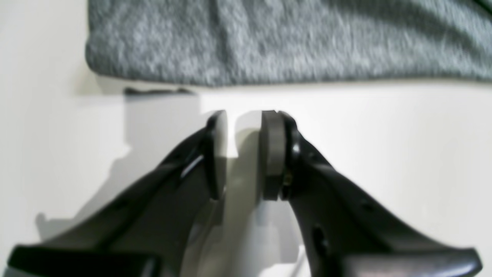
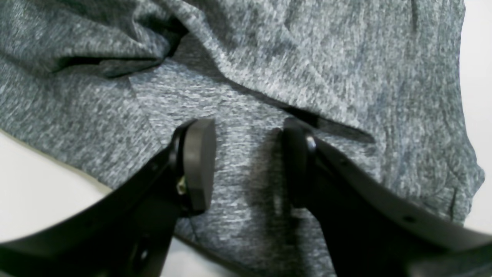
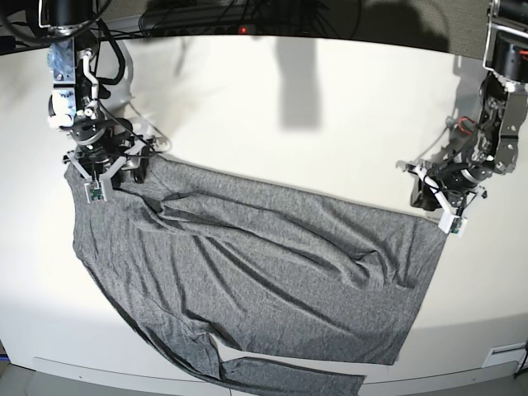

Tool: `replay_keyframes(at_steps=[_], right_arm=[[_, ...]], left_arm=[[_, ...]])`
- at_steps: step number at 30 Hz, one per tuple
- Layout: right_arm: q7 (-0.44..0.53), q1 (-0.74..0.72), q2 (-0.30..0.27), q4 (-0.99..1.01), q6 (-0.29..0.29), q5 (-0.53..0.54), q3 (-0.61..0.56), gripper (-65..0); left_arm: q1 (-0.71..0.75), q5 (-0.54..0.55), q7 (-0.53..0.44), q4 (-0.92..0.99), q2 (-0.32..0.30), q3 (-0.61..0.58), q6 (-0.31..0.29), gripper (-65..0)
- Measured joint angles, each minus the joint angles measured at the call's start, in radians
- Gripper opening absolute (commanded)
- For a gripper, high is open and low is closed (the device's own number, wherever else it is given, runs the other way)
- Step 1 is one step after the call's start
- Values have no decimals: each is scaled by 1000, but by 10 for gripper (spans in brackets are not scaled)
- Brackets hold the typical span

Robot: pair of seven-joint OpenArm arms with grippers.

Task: Fold the T-shirt properly
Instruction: 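Pull the shirt's shoulder edge with both grippers away from the hem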

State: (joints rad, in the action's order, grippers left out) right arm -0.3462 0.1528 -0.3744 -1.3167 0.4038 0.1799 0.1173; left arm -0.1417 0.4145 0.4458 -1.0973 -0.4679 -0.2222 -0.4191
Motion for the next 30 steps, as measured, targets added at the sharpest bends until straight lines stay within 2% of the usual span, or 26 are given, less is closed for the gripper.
replay_keyframes(at_steps=[2,5,8,13,18,26,30], right_arm=[[-1,0,0,0,0,0,0,-361],[-1,0,-2,0,0,0,0,-361],[0,0,-2,0,0,0,0,-361],[-1,0,-2,0,0,0,0,-361],[0,0,-2,0,0,0,0,-361],[1,-1,-2,0,0,0,0,-361],[1,0,-2,0,0,0,0,-361]], left_arm=[[-2,-23,61,-50,3,-7,31,-494],[-32,-66,137,-98,6,-15,77,-441],[-102,-80,186,-104,12,-21,83,-395],[-214,-79,131,-106,16,-20,88,-394],[-243,-90,94,-48,29,-20,87,-395],[-311,-186,-40,274,157,-18,90,-395],[-349,-230,-68,385,201,-14,70,-396]])
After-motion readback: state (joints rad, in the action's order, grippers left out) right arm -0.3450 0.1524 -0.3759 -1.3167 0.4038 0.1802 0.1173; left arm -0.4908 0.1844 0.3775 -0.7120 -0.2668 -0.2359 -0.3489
